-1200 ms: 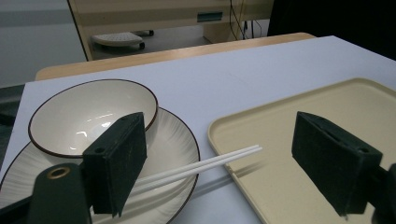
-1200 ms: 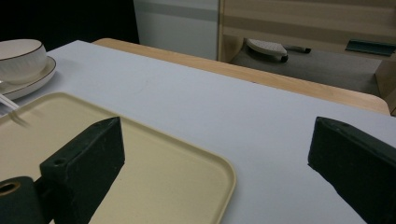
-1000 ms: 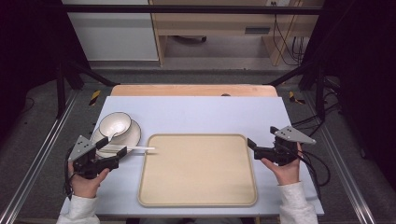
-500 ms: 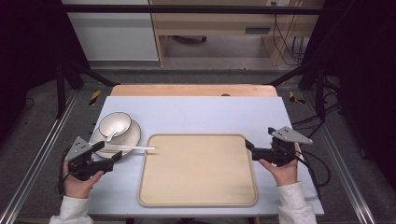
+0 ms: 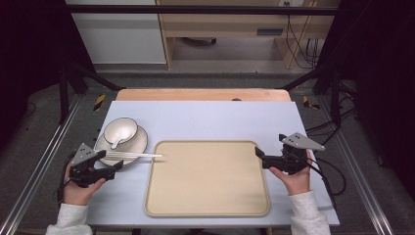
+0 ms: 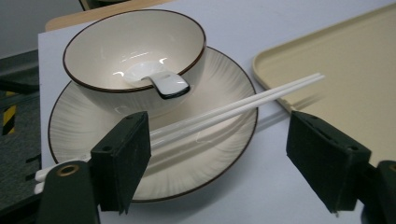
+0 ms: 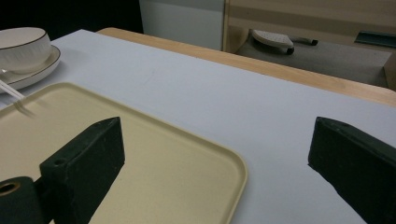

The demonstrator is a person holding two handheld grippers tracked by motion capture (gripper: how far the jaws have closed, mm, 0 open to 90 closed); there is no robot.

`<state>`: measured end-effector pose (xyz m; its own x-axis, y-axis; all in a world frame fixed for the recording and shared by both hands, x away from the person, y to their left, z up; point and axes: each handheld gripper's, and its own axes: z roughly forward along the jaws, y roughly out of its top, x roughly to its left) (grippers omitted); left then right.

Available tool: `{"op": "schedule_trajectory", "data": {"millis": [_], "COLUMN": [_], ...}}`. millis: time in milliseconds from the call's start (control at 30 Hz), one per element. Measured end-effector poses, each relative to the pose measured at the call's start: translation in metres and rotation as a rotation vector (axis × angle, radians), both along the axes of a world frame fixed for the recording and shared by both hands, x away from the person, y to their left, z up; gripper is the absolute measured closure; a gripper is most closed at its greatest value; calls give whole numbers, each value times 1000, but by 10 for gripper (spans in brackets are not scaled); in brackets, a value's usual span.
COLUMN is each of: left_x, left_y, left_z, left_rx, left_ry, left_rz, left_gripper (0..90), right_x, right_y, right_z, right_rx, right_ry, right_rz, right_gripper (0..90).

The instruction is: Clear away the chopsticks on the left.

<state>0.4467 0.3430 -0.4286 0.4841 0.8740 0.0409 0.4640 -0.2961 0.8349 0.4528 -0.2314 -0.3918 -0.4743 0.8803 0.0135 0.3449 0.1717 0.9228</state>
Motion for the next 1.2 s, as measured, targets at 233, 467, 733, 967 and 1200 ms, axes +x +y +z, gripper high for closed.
{"op": "schedule_trajectory", "data": {"millis": [233, 467, 733, 967, 1200], "left_x": [23, 32, 35, 35, 32], "left_y": [4, 1, -1, -1, -2], "left_z": [-8, -16, -22, -23, -23], "left_rx": [39, 91, 135, 161, 182], "left_ry": [14, 35, 67, 81, 81], "left_rz": [21, 15, 0, -1, -23], "left_gripper": [286, 349, 405, 489, 535], "right_x": [1, 2, 2, 1, 1], "right_y": [1, 2, 2, 2, 1], "right_z": [-1, -2, -2, -2, -2], "right_rx": [-12, -11, -17, -16, -16], "right_ry": [7, 9, 15, 14, 11], "right_rz": [3, 3, 5, 2, 3], "right_gripper": [40, 41, 40, 40, 40]}}
